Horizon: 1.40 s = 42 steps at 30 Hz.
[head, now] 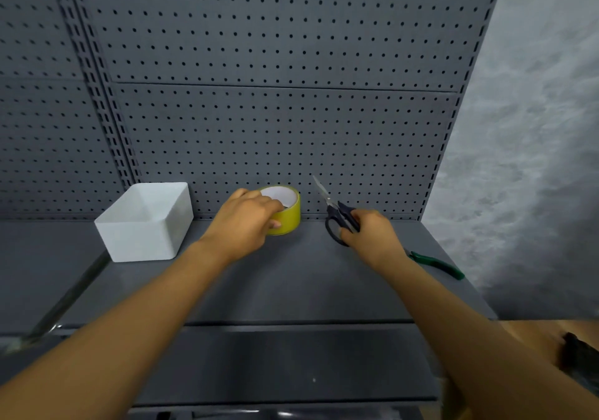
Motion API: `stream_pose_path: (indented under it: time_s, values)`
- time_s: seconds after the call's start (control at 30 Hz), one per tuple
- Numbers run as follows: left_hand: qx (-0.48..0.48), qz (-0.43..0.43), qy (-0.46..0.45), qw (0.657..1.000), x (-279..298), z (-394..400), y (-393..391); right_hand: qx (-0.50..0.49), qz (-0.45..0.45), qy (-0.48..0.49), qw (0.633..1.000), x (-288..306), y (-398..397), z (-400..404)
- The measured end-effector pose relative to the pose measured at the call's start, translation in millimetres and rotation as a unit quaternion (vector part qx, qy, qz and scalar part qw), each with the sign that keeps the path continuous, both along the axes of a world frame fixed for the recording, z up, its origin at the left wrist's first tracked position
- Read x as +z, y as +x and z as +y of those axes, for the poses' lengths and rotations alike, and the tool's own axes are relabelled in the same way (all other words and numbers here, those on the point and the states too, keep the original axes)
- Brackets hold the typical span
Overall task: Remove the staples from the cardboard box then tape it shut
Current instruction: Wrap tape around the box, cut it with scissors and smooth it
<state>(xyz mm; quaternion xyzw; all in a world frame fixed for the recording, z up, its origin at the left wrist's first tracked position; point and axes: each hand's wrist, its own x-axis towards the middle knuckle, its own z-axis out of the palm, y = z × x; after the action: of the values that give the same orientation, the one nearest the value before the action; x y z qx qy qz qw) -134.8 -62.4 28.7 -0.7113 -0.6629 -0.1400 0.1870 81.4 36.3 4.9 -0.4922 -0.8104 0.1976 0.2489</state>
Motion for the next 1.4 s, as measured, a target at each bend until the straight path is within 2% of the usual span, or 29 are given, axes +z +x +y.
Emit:
stream_pose_path:
  time_s: [0.37,0.7,0.87,1.13,1.4]
  values:
    - [0.049,-0.061,0.047,0.996,29.1,-50.1,-15.5,0.068,-0.007,0.056,0.996,24.7,-25.6,-8.9]
    - [0.147,0.001,0.042,0.988,10.3,-140.0,-55.1,0.173,0.025,0.058,0.983,10.8,-86.0,-61.7]
    - [0.205,0.022,0.046,0.977,16.0,-196.1,-87.5,0.223,0.022,0.086,0.971,17.0,-133.0,-101.1]
    - [0.245,0.064,0.052,0.966,27.0,-293.8,-175.2,0.259,0.023,0.117,0.958,33.7,-239.2,-181.3]
    - [0.248,0.035,0.033,0.968,20.1,-386.8,-277.3,0.272,0.006,0.12,0.955,25.7,-353.0,-273.4]
